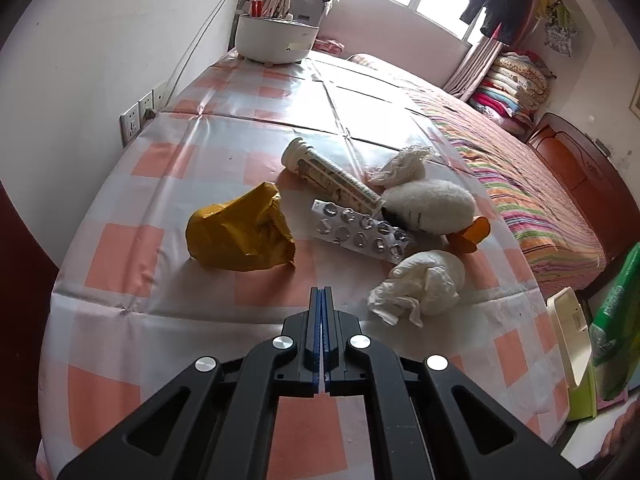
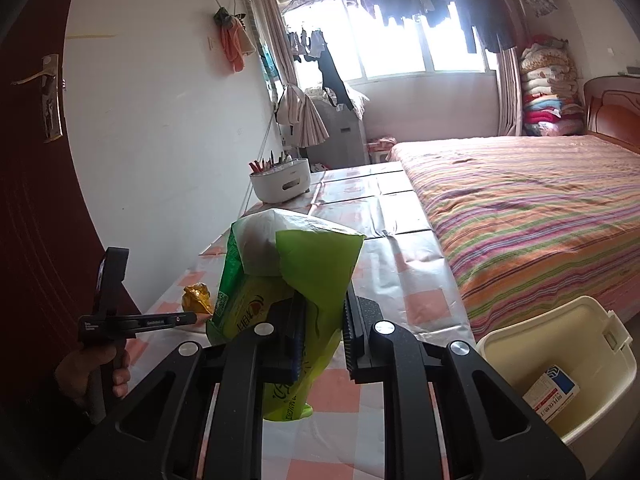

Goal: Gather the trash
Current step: 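Grasp the yellow crumpled wrapper with the left gripper while the right gripper holds the green bag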

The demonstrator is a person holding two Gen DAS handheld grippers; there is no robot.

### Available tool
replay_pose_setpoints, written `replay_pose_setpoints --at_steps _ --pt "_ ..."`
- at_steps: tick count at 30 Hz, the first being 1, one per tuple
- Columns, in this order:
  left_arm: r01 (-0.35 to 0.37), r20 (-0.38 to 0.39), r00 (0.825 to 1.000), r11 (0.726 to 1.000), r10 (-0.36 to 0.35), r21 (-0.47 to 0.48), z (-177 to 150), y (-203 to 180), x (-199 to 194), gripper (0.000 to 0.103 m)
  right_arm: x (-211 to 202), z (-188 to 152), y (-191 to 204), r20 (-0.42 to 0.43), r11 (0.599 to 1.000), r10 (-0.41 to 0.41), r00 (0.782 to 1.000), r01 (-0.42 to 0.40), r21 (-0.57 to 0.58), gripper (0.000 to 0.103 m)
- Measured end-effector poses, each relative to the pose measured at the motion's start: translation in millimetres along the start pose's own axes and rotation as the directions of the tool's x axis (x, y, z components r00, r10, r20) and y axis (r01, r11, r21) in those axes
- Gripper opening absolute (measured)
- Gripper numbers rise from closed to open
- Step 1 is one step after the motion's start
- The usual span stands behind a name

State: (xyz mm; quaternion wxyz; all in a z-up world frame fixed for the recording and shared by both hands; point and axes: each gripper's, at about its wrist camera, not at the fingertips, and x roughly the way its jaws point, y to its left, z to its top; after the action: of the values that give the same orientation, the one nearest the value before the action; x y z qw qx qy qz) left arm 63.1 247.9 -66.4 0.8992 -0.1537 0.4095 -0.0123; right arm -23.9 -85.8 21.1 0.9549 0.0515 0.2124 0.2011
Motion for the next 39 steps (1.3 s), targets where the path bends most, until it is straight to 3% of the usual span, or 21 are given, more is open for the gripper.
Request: replay_pose_setpoints --at_steps 10,16,17,18,19,20,21,31,39 --pt "0.027 0.028 0.999 0.999 -0.028 0.045 6 -17 -20 0.001 3 -3 -7 -0.013 1.000 -0.004 1.000 0.004 0.020 0.015" --pt "-0.042 0.046 0.998 0.992 0.037 0.116 24 -22 -17 0.005 2 -3 -9 -0.012 1.000 -0.001 1.000 0.001 0.030 0.015" --pt "-0.051 0.040 0.998 0.990 0.047 0.129 26 -22 -14 0.010 2 -3 -9 -0.013 1.000 -0.002 1.000 0.002 0.031 0.015" --pt "-0.067 0.028 0.998 0.989 0.064 0.129 27 -23 -11 0.034 2 -3 -10 -0.013 0.999 -0.004 1.000 0.004 0.031 0.015" --pt "-0.082 0.030 0.996 0.989 0.079 0.122 28 -21 -9 0.073 2 -3 -11 -0.013 0.999 -0.005 1.000 0.006 0.033 0.016" --pt "-0.089 0.051 0.995 0.990 0.084 0.113 28 -21 -9 0.084 2 -3 -12 -0.014 0.999 -0.006 1.000 0.007 0.036 0.016" --pt "-0.091 0.076 0.994 0.990 0.083 0.106 28 -20 -10 0.086 2 -4 -14 -0.015 0.999 -0.008 1.000 0.008 0.040 0.016" --pt "-0.159 0.058 0.986 0.982 0.154 0.097 39 -7 5 0.086 7 -7 -21 -0.032 0.998 -0.009 0.999 0.011 0.065 0.016" --pt "-0.147 -0.033 0.988 0.987 0.150 0.064 49 6 38 0.086 1 -4 -28 -0.027 0.996 -0.028 0.999 0.030 0.083 0.017"
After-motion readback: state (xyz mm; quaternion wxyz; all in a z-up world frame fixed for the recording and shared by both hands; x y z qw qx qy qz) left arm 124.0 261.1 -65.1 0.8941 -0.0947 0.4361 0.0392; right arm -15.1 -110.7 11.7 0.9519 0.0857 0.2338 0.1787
